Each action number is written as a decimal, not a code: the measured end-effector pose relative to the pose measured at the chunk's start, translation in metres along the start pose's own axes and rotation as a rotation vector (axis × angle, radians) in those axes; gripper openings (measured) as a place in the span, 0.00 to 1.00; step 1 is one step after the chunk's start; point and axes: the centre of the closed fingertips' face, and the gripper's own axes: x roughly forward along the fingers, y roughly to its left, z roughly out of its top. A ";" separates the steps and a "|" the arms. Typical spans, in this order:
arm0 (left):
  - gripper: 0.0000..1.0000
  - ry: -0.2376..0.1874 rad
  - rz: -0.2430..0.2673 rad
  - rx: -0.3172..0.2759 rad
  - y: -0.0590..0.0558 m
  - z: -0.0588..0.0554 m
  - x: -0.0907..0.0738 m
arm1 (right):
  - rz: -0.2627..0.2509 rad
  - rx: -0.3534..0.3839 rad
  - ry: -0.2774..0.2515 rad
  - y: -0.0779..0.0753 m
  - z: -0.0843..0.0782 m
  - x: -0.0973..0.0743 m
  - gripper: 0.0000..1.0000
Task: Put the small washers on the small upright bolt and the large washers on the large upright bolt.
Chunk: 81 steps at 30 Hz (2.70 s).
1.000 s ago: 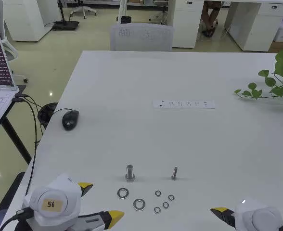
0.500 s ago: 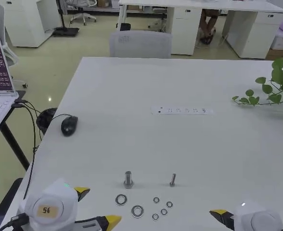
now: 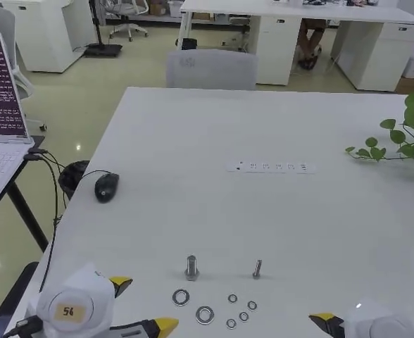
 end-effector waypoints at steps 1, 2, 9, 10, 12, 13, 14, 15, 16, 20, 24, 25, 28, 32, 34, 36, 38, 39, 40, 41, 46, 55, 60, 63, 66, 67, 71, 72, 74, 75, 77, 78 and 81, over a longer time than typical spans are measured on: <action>0.64 0.000 0.002 -0.001 0.000 0.000 0.000 | 0.000 -0.001 0.002 0.000 0.000 0.001 0.68; 0.64 -0.001 0.003 -0.003 0.001 0.000 -0.001 | 0.001 -0.002 0.002 0.000 0.000 0.001 0.68; 0.64 0.003 0.009 -0.012 0.002 -0.004 -0.001 | -0.002 0.005 -0.005 0.000 0.001 0.001 0.68; 0.64 0.004 0.009 -0.013 0.002 -0.005 -0.001 | 0.000 0.007 -0.004 0.001 0.001 0.001 0.68; 0.64 0.002 0.011 -0.016 0.002 -0.005 -0.002 | 0.000 0.004 -0.001 0.002 0.001 0.001 0.68; 0.64 0.001 0.011 -0.017 0.002 -0.005 -0.002 | 0.000 0.004 0.000 0.002 0.000 0.001 0.68; 0.64 0.001 0.012 -0.018 0.003 -0.005 -0.002 | 0.001 0.006 0.001 0.002 0.000 0.001 0.68; 0.64 0.001 0.012 -0.018 0.003 -0.005 -0.002 | 0.001 0.006 0.001 0.002 -0.001 0.001 0.68; 0.64 0.002 0.012 -0.017 0.002 -0.005 -0.002 | 0.001 0.007 0.002 0.002 -0.001 0.001 0.68; 0.64 0.002 0.011 -0.018 0.002 -0.005 -0.001 | -0.001 0.012 0.005 0.001 -0.003 0.001 0.68; 0.64 0.002 0.010 -0.018 0.003 -0.005 0.000 | -0.003 0.013 0.001 -0.001 -0.001 0.001 0.68; 0.64 0.001 0.010 -0.017 0.003 -0.004 0.000 | -0.003 0.014 0.000 -0.002 -0.002 0.001 0.68; 0.64 -0.001 0.012 -0.019 0.004 -0.003 0.001 | -0.005 0.011 0.001 -0.003 -0.001 0.001 0.68; 0.64 -0.003 0.014 -0.020 0.004 -0.002 0.002 | -0.005 0.010 0.005 -0.005 -0.002 0.000 0.68; 0.64 -0.004 0.016 -0.020 0.004 -0.001 0.002 | -0.004 0.012 0.005 -0.006 -0.002 0.000 0.68; 0.64 -0.005 0.018 -0.023 0.005 -0.001 0.002 | -0.003 0.009 0.009 -0.006 -0.003 0.000 0.67; 0.64 -0.004 0.020 -0.023 0.005 -0.001 0.003 | -0.002 0.007 0.010 -0.006 -0.003 0.000 0.67; 0.64 -0.004 0.020 -0.023 0.005 -0.001 0.003 | -0.002 0.008 0.011 -0.007 -0.003 0.000 0.67; 0.64 -0.005 0.019 -0.023 0.005 0.000 0.003 | -0.001 0.009 0.011 -0.007 -0.003 0.000 0.67; 0.64 -0.006 0.019 -0.023 0.004 0.000 0.003 | -0.001 0.009 0.013 -0.008 -0.004 0.000 0.67; 0.64 -0.004 0.018 -0.022 0.003 -0.001 0.004 | 0.002 0.003 0.023 -0.009 -0.005 0.001 0.66; 0.64 -0.001 0.018 -0.023 -0.001 -0.003 0.002 | 0.018 -0.049 0.080 -0.017 -0.005 0.012 0.60; 0.64 0.005 0.010 -0.025 -0.006 -0.007 0.001 | 0.019 -0.083 0.116 -0.026 -0.004 0.022 0.56; 0.64 0.007 0.005 -0.022 -0.008 -0.008 0.002 | 0.030 -0.115 0.146 -0.029 -0.004 0.030 0.53; 0.64 0.006 0.003 -0.021 -0.009 -0.008 0.003 | 0.038 -0.142 0.165 -0.032 -0.001 0.037 0.50; 0.63 0.006 0.004 -0.021 -0.009 -0.008 0.003 | 0.037 -0.158 0.178 -0.034 0.000 0.040 0.48; 0.63 0.000 0.009 -0.027 -0.009 -0.007 0.003 | 0.045 -0.229 0.214 -0.037 0.004 0.050 0.40; 0.63 -0.001 0.011 -0.028 -0.009 -0.007 0.003 | 0.051 -0.235 0.211 -0.036 0.007 0.053 0.39; 0.63 -0.004 0.014 -0.032 -0.008 -0.006 0.002 | 0.067 -0.263 0.224 -0.035 0.010 0.060 0.36; 0.63 -0.005 0.016 -0.033 -0.008 -0.006 0.002 | 0.077 -0.284 0.241 -0.035 0.010 0.064 0.36; 0.63 -0.005 0.021 -0.035 -0.007 -0.006 0.002 | 0.087 -0.308 0.255 -0.034 0.012 0.070 0.34; 0.63 -0.007 0.024 -0.041 -0.007 -0.007 0.002 | 0.095 -0.320 0.258 -0.033 0.014 0.074 0.34; 0.63 -0.005 0.027 -0.044 -0.007 -0.007 0.001 | 0.128 -0.353 0.276 -0.028 0.015 0.083 0.32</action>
